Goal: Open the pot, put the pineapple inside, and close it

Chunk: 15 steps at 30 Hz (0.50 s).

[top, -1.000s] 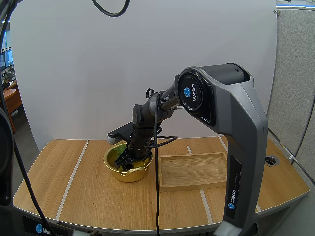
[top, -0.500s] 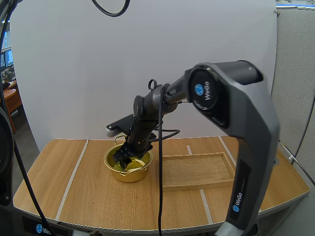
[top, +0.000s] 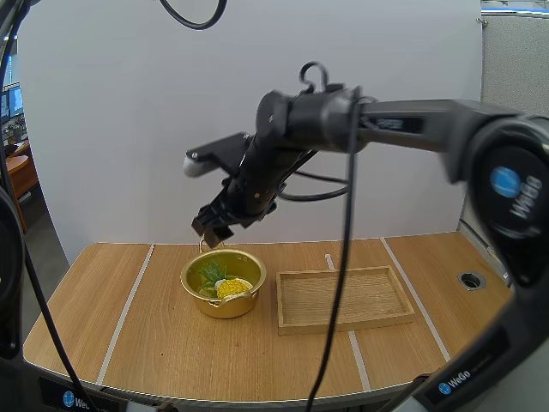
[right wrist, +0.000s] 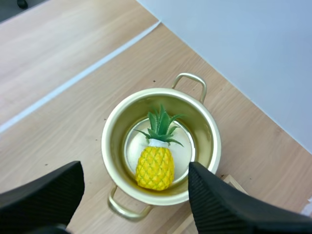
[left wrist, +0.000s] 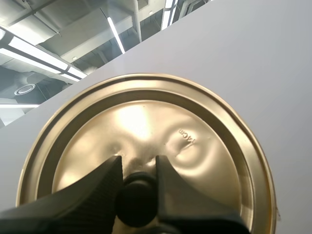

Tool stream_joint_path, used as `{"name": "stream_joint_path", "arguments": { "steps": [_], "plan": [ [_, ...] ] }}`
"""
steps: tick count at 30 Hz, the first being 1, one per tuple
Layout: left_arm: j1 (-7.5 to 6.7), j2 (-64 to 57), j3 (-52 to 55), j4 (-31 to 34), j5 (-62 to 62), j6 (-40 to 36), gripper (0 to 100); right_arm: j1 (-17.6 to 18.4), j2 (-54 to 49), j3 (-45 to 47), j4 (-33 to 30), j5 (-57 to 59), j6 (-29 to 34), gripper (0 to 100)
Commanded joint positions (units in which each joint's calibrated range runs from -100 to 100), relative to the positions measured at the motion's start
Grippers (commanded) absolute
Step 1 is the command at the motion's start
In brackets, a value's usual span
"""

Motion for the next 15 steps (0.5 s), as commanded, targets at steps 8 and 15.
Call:
{"name": "stream_joint_path", "arguments": {
  "steps": [8, 15],
  "plan": [
    [-0.10, -0.4, -0.5, 0.4, -1.8, -0.1, 0, 0.1, -14.4, 0.4, -1.9, 12.1, 2.9, 100],
    [-0.10, -0.4, -0.5, 0.4, -1.8, -0.1, 0, 0.1, -25.1, 5.4, -4.9, 14.0, 5.6, 100]
  ]
}}
